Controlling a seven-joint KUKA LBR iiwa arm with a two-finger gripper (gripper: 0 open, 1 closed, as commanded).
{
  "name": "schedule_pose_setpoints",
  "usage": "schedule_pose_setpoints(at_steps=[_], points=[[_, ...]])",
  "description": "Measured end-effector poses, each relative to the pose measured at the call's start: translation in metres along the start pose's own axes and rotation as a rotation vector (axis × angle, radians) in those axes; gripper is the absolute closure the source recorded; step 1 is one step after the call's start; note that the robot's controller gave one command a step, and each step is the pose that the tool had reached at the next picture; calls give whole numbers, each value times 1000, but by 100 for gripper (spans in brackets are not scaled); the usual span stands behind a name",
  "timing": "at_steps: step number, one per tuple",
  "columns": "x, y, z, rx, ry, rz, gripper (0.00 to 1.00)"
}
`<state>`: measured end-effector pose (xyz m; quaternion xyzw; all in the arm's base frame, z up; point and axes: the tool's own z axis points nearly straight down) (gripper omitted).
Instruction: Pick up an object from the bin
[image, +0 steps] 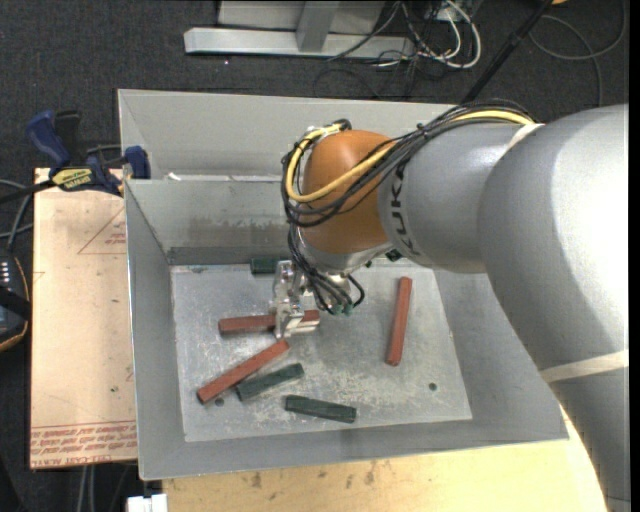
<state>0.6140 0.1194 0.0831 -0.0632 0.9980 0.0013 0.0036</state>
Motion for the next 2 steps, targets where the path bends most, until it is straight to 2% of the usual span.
schedule_pose_setpoints(at_steps=[1,2], points=[[26,-5,0,-1,-8,16,100],[3,5,-147,1,-6,17,100]])
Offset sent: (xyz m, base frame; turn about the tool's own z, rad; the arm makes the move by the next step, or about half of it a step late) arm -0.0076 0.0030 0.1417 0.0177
